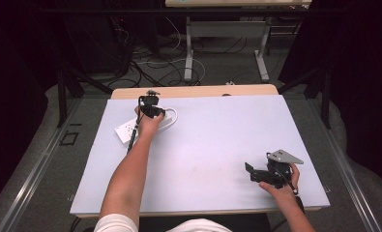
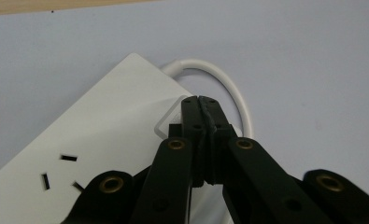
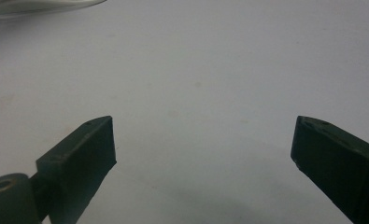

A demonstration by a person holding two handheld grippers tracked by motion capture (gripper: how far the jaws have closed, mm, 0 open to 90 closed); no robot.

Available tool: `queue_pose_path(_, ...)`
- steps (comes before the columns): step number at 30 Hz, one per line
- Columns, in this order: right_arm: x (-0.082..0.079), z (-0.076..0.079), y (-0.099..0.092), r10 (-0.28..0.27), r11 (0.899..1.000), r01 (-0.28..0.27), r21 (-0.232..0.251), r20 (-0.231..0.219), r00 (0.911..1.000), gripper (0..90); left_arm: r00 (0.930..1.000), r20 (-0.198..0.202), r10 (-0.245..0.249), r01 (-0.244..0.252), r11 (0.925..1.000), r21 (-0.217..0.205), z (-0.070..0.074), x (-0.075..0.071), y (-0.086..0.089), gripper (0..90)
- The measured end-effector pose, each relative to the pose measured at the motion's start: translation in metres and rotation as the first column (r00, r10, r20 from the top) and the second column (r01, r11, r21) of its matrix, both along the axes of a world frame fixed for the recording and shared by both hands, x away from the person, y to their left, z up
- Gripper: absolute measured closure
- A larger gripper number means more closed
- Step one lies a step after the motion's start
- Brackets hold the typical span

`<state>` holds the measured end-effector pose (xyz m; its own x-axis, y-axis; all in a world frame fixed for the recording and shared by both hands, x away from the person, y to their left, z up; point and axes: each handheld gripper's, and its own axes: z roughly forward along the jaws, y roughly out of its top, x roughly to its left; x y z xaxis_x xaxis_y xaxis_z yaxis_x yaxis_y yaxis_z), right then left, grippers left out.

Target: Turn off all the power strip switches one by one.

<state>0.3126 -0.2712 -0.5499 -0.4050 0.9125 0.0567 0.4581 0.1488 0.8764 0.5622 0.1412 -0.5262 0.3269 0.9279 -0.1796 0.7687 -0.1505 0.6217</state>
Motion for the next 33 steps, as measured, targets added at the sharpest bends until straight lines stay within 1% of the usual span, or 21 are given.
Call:
queue_pose_path(5, -0.001, 0.001, 0.0, -0.002, 1.0, 0.002, -0.003, 0.004, 1.0, 5.9, 0.9999, -0.003, -0.011, 0.011, 0.9999, 0.007, 0.0, 0.0, 0.0, 90.0)
queue_pose_path(6, -0.001, 0.001, 0.001, -0.002, 1.0, 0.002, 0.004, -0.003, 1.0, 5.9, 0.9998, -0.01, -0.017, 0.017, 0.9999, 0.004, 0.0, 0.001, 0.001, 90.0)
queue_pose_path(7, -0.001, 0.001, 0.001, -0.002, 1.0, 0.002, 0.005, -0.003, 1.0, 5.9, 0.9999, -0.013, -0.005, 0.005, 1.0, -0.005, -0.001, 0.001, 0.001, 90.0)
queue_pose_path(8, -0.001, 0.001, 0.001, -0.001, 1.0, 0.001, 0.004, -0.002, 1.0, 5.9, 0.9999, -0.014, 0.001, -0.001, 1.0, -0.003, -0.001, 0.001, 0.001, 90.0)
queue_pose_path(10, -0.002, 0.001, 0.002, 0.0, 1.0, 0.0, 0.005, -0.005, 1.0, 5.9, 0.9999, -0.017, 0.002, -0.002, 1.0, 0.008, -0.001, 0.001, 0.0, 90.0)
queue_pose_path(11, -0.002, 0.001, 0.002, 0.004, 1.0, -0.004, 0.0, 0.0, 1.0, 5.9, 0.9999, -0.012, -0.002, 0.002, 0.9992, 0.039, 0.0, 0.0, -0.002, 90.0)
queue_pose_path(14, -0.002, 0.002, 0.001, 0.0, 1.0, 0.0, 0.001, 0.0, 1.0, 5.9, 1.0, -0.008, 0.006, -0.005, 0.9991, 0.041, 0.0, 0.0, -0.004, 90.0)
queue_pose_path(15, -0.002, 0.002, 0.001, 0.0, 1.0, 0.0, 0.002, 0.0, 1.0, 5.9, 0.9999, -0.009, 0.008, -0.008, 0.9987, 0.05, 0.002, -0.001, -0.002, 90.0)
queue_pose_path(16, -0.002, 0.001, 0.001, -0.005, 1.0, 0.005, 0.006, 0.007, 1.0, 5.9, 0.9999, 0.0, 0.017, -0.017, 0.9994, 0.032, 0.002, -0.001, -0.001, 90.0)
queue_pose_path(17, -0.002, 0.001, 0.001, -0.005, 1.0, 0.005, 0.006, 0.007, 1.0, 5.9, 0.9999, 0.0, 0.017, -0.017, 0.9994, 0.032, 0.002, -0.001, -0.001, 90.0)
queue_pose_path(18, -0.002, 0.001, 0.0, 0.002, 1.0, -0.002, 0.008, 0.002, 1.0, 5.9, 0.9996, -0.006, 0.029, -0.029, 0.9996, -0.006, 0.002, -0.002, 0.002, 90.0)
queue_pose_path(19, -0.002, 0.001, 0.0, 0.007, 1.0, -0.007, 0.003, 0.007, 1.0, 5.9, 0.9996, -0.006, 0.029, -0.029, 0.9996, -0.006, 0.002, -0.002, 0.002, 90.0)
queue_pose_path(20, -0.001, 0.002, 0.0, 0.006, 1.0, -0.006, 0.002, 0.008, 0.9999, 5.9, 0.9992, -0.005, 0.039, -0.039, 0.9991, -0.017, 0.001, -0.004, 0.004, 90.0)
queue_pose_path(21, -0.002, 0.002, 0.0, 0.001, 1.0, -0.001, 0.002, 0.004, 1.0, 5.9, 0.9993, -0.01, 0.035, -0.036, 0.999, -0.026, 0.001, -0.006, 0.006, 90.0)
queue_pose_path(22, -0.002, 0.002, 0.0, 0.002, 1.0, -0.002, 0.012, 0.005, 1.0, 5.9, 0.999, -0.001, 0.044, -0.044, 0.9985, -0.032, 0.0, -0.007, 0.007, 90.0)
queue_pose_path(23, -0.002, 0.002, 0.0, 0.003, 1.0, -0.003, 0.011, 0.006, 1.0, 5.9, 0.9991, -0.008, 0.041, -0.042, 0.9987, -0.028, 0.0, -0.008, 0.008, 90.0)
queue_pose_path(27, -0.002, 0.002, 0.0, 0.009, 1.0, -0.009, 0.007, 0.015, 0.9999, 5.9, 0.9988, 0.0, 0.048, -0.048, 0.9979, -0.042, 0.003, -0.015, 0.013, 90.0)
queue_pose_path(29, -0.002, 0.002, 0.0, 0.014, 1.0, -0.014, 0.003, 0.008, 0.9999, 5.9, 0.9985, 0.002, 0.055, -0.055, 0.9966, -0.061, 0.005, -0.018, 0.017, 90.0)
queue_pose_path(30, -0.002, 0.002, 0.001, 0.005, 1.0, -0.006, 0.01, 0.012, 0.9999, 5.9, 0.9985, -0.007, 0.055, -0.055, 0.9964, -0.064, 0.006, -0.019, 0.019, 90.0)
queue_pose_path(32, -0.002, 0.002, 0.0, 0.013, 1.0, -0.014, 0.01, 0.009, 0.9999, 5.9, 0.9982, -0.001, 0.06, -0.06, 0.9955, -0.073, 0.007, -0.021, 0.02, 90.0)
queue_pose_path(33, -0.002, 0.002, 0.0, 0.014, 1.0, -0.014, 0.013, 0.007, 0.9999, 5.9, 0.9981, 0.002, 0.061, -0.061, 0.9961, -0.064, 0.011, -0.023, 0.022, 90.0)
